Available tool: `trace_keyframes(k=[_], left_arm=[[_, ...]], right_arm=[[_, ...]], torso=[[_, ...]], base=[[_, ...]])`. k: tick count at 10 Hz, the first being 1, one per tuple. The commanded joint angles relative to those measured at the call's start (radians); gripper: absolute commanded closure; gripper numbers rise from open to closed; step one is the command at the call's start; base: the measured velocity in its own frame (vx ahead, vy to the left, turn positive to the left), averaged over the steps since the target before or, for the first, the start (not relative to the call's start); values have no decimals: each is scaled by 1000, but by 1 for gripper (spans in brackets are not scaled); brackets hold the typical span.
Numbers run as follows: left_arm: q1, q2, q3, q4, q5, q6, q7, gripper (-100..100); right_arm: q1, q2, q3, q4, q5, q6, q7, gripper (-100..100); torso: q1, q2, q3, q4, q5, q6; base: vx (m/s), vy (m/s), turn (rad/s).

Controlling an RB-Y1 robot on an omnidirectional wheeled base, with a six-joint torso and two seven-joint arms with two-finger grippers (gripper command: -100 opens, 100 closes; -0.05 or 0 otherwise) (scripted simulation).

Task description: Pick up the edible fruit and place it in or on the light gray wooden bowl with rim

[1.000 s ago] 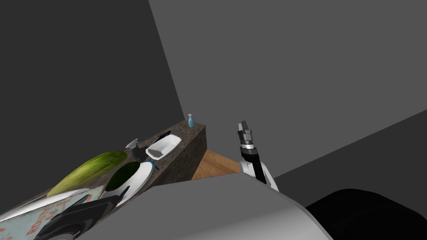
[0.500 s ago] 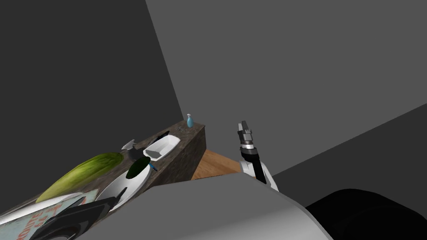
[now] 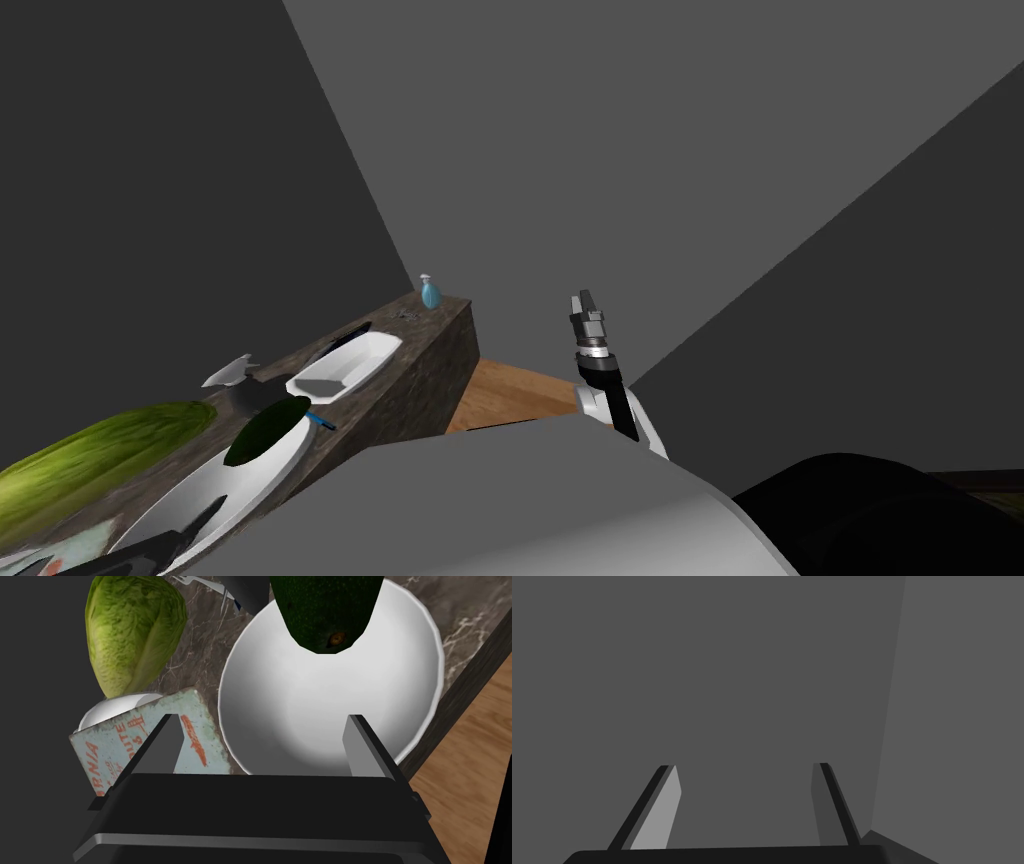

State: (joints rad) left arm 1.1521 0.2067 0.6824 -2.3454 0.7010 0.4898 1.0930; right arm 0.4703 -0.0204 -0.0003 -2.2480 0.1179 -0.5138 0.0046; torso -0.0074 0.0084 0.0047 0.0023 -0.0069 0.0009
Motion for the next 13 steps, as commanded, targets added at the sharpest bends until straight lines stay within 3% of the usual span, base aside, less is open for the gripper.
trace_keyframes(k=[1,2,3,4,5,7,8,9,13], left_arm=[[7,32,50,25,24,11,37,-100],[17,57,75,51,46,10,63,-100],[17,57,87,51,46,10,63,-100],[26,82,122,76,67,8,89,-100],[26,82,122,76,67,8,89,-100],[46,132,185,127,111,6,141,-100],[36,120,170,112,96,8,123,-100],[35,122,174,113,96,13,131,0],[35,122,173,113,96,13,131,0]], right_arm=[[0,0,0,0,0,0,0,0],[0,0,0,0,0,0,0,0],[0,0,0,0,0,0,0,0],[0,0,0,0,0,0,0,0],[0,0,0,0,0,0,0,0],[0,0,0,0,0,0,0,0],[0,0,0,0,0,0,0,0],[0,0,0,0,0,0,0,0],[0,0,0,0,0,0,0,0]], torso=[[0,0,0,0,0,0],[1,-1,-1,0,0,1],[2,-1,-1,0,0,1],[2,-2,-1,0,1,0],[1,-2,-1,-1,0,1],[2,-2,-1,-1,1,1],[1,-2,-1,-1,0,1],[3,-3,-1,-1,1,0],[7,-4,-2,-1,2,0]], base=[[-43,-66,-204],[-42,-76,-281],[-32,-57,-105],[-35,-84,-210],[-28,-59,-90],[-34,-82,-248],[-20,-42,-50],[-3,-7,13],[0,0,0]])
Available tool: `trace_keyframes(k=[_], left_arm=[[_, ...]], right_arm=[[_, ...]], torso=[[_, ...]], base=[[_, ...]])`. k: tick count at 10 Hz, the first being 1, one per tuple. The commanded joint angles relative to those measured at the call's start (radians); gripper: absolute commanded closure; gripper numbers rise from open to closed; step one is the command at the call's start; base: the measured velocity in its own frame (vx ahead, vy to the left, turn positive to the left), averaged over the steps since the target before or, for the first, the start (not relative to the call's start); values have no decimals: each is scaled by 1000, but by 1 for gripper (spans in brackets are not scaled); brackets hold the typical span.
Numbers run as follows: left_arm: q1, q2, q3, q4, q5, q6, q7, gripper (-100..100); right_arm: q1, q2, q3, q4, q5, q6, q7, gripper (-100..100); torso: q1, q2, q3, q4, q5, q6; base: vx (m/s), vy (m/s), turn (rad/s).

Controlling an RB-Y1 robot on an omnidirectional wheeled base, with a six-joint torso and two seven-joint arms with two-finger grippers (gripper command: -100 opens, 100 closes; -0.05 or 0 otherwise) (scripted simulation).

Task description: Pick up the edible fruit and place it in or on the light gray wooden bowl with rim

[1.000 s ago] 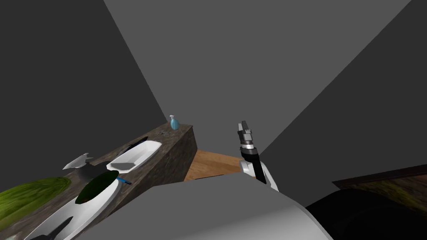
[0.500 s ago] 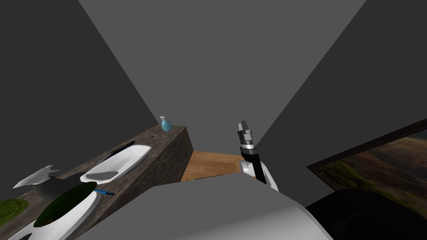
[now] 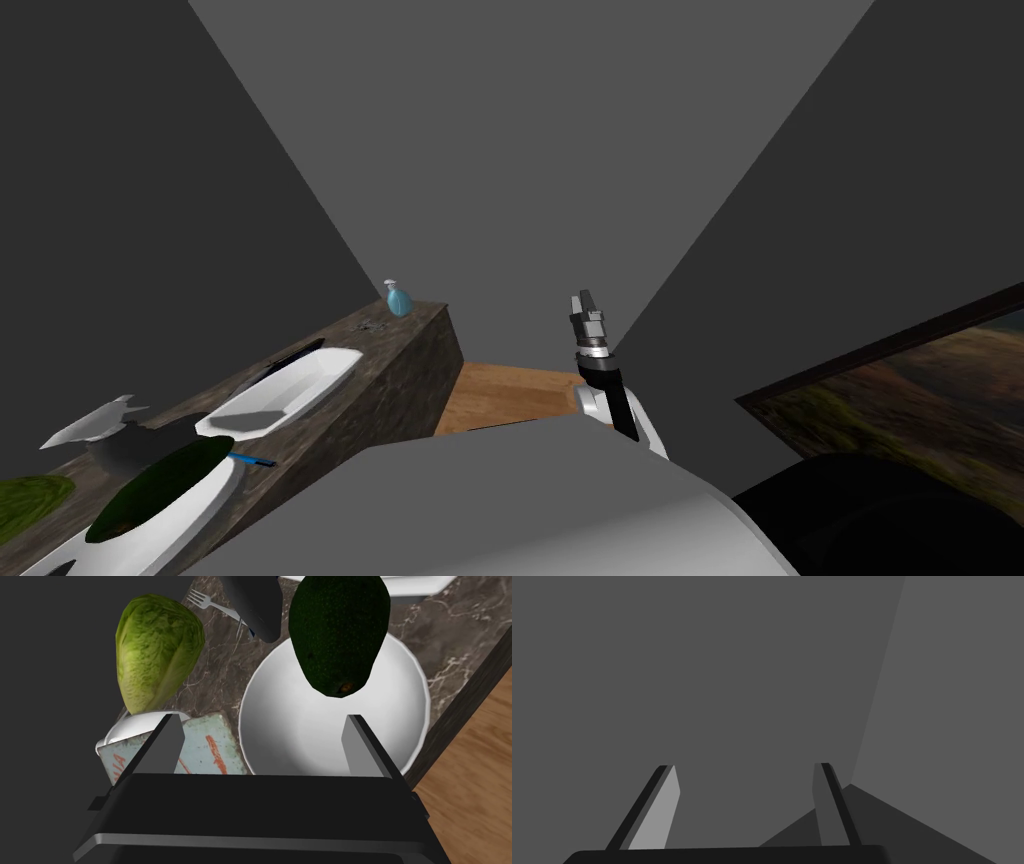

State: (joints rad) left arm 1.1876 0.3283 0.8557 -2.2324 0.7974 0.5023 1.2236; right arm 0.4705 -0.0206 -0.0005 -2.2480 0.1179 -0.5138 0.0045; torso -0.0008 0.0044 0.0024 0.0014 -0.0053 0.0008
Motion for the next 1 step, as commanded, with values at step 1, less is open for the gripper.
trace_keyframes(k=[1], left_arm=[[0,0,0,0,0,0,0,0]], right_arm=[[0,0,0,0,0,0,0,0]], torso=[[0,0,0,0,0,0]], base=[[0,0,0]])
